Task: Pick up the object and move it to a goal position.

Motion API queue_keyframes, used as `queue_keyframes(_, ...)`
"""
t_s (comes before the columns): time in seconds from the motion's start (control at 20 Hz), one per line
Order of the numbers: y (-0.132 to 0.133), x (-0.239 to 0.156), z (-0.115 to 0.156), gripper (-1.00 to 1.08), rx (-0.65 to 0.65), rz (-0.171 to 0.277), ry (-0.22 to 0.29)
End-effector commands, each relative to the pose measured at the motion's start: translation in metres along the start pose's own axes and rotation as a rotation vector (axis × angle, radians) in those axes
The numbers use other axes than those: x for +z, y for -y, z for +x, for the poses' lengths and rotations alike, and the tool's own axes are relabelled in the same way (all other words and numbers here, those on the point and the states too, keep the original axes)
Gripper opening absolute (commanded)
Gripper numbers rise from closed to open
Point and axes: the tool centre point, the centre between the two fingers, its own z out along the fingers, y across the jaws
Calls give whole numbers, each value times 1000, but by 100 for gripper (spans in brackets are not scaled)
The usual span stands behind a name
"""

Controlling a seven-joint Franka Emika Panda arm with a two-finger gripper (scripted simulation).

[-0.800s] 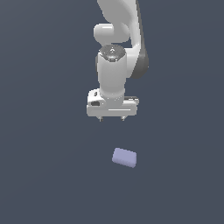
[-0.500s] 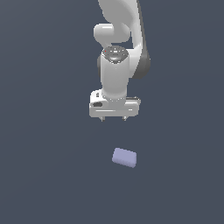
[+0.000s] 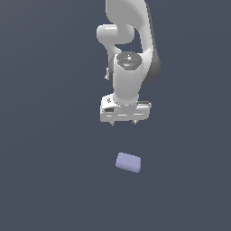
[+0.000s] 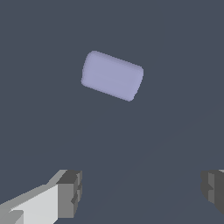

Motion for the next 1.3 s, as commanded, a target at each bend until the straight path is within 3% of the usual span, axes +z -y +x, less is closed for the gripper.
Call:
queue_keyframes(0.0, -1, 0, 1, 100, -6, -1, 0)
queue_keyframes(0.55, 4, 11, 20, 100, -167, -6, 5)
queue_keyframes(1.25, 14, 43, 63, 100, -563, -9, 16)
